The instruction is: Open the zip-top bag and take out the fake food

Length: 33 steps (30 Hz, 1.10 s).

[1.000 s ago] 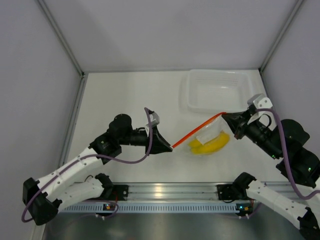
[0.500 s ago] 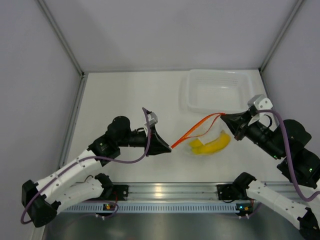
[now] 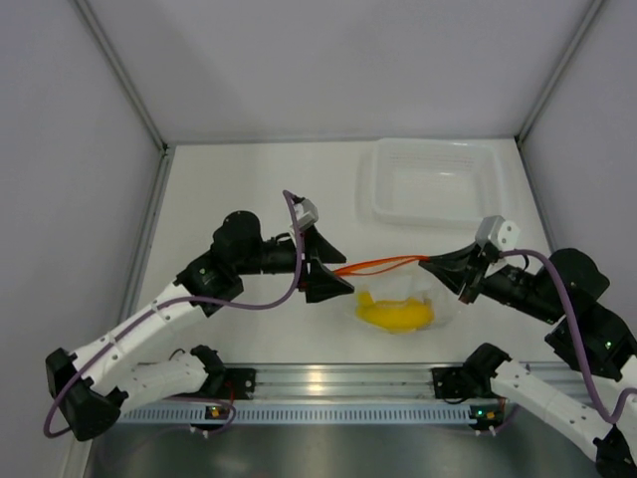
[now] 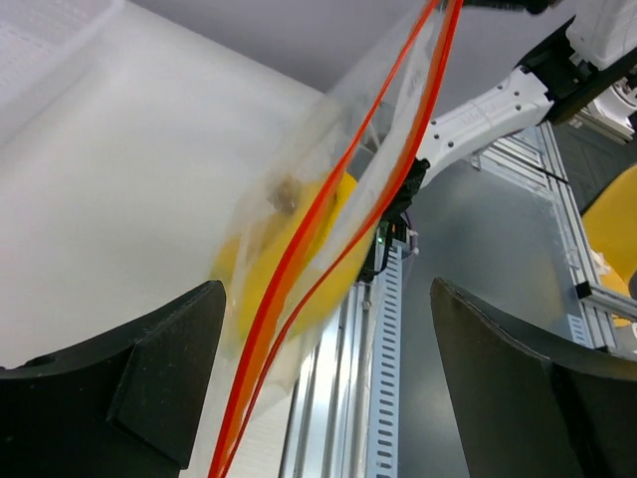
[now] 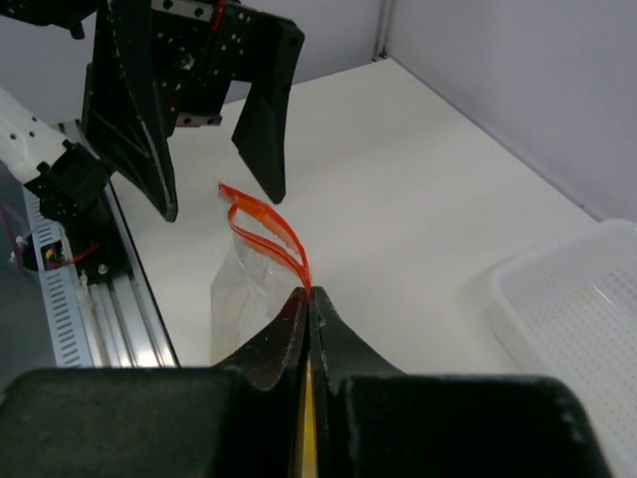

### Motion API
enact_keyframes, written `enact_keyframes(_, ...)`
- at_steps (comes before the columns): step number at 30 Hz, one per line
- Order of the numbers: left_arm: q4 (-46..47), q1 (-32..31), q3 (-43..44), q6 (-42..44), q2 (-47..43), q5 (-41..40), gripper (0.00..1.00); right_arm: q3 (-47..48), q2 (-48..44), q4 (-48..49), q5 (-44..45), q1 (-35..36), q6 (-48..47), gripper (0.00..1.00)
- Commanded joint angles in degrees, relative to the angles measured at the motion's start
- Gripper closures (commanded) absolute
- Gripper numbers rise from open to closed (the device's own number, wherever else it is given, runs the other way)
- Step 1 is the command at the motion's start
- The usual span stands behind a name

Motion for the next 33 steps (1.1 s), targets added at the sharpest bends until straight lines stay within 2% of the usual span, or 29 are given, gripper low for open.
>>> enact_keyframes(1, 2.0, 0.2, 4.1, 2.4, 0.8, -4.3, 0.10, -0.4, -0.4, 4.8, -4.3, 0.3, -2.1, 1.00)
enact_keyframes(6, 2.1, 0.2, 6.9, 3.3, 3.6, -7.3, 0.16, -1.5, -1.4, 5.1, -5.6, 0.3, -3.1, 1.00)
enact_keyframes(8, 3.8, 0.2, 8.1, 3.5, 4.9, -7.3, 0.21, -1.6, -1.3, 5.3, -5.7, 0.3, -3.0, 1.00)
enact_keyframes(12, 4.5, 0.2, 9.4, 3.5, 6.9, -6.6, 0.24, -1.4, -0.9, 5.1, -6.9, 0.2, -3.2, 1.00)
enact_keyframes(14, 4.6, 0.2, 9.8, 3.6, 7.8, -3.1, 0.28, -1.4, -1.1, 5.1, -6.5, 0.3, -3.3, 1.00)
enact_keyframes(19, 7.6, 0.2, 7.9, 3.0, 7.9, 4.5, 0.29, -1.2, -1.0, 5.3, -4.0, 0.3, -2.6, 1.00)
enact_keyframes(25, 10.3, 0.2, 5.1, 1.6, 7.3, 7.0, 0.30, -0.9, 0.1, 5.5, -3.6, 0.3, -1.9, 1.00)
enact_keyframes(33, 10.5, 0.1, 3.7, 1.9, 7.1, 2.8, 0.39, -1.0, 0.2, 6.9, -7.2, 0.3, -1.6, 1.00)
